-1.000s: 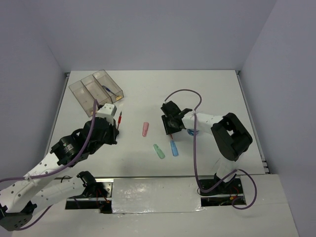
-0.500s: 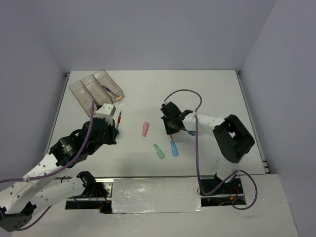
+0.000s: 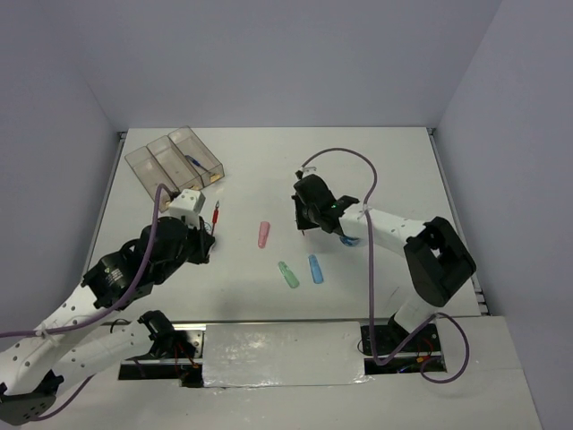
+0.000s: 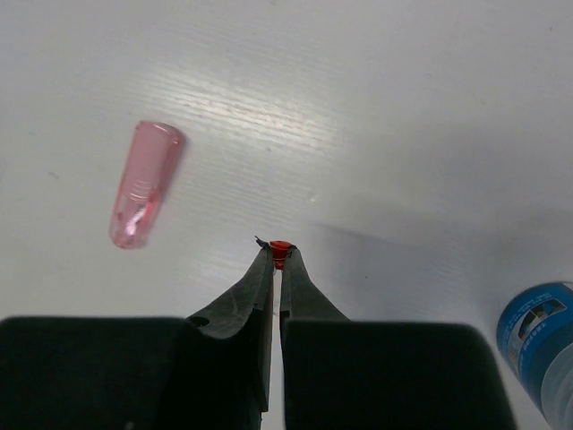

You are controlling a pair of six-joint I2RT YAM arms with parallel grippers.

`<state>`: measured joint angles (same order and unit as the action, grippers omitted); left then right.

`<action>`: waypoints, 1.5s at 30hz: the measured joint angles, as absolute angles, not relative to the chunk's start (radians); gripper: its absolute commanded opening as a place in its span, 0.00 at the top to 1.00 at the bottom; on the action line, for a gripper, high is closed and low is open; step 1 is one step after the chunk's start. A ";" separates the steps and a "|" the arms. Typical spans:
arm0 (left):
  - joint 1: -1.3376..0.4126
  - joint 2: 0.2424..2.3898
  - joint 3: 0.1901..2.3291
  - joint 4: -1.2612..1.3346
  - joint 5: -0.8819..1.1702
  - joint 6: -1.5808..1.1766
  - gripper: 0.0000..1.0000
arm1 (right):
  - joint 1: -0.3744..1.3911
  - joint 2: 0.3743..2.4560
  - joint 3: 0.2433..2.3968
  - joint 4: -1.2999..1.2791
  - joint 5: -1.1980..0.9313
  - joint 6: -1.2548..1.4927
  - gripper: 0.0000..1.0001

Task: Sort the stationery into containers
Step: Close the pen cap on the pen.

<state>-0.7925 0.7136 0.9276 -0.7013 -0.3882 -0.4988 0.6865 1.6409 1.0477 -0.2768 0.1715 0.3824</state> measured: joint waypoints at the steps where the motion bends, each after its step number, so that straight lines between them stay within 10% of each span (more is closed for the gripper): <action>1: -0.792 0.709 0.927 -0.700 -0.388 -0.499 1.00 | 0.686 1.628 1.047 -0.255 0.170 0.389 1.00; 19: -0.833 0.770 0.653 -0.128 0.145 -0.636 1.00 | 0.831 0.815 0.703 0.286 0.398 0.736 1.00; 45: -0.885 0.830 0.617 0.305 0.351 -0.655 1.00 | 1.001 0.748 0.565 0.485 0.471 0.784 1.00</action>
<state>-0.8848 0.8299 0.6167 0.3046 0.3511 -0.6548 1.0008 0.7483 0.5648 0.4854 0.4713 0.7837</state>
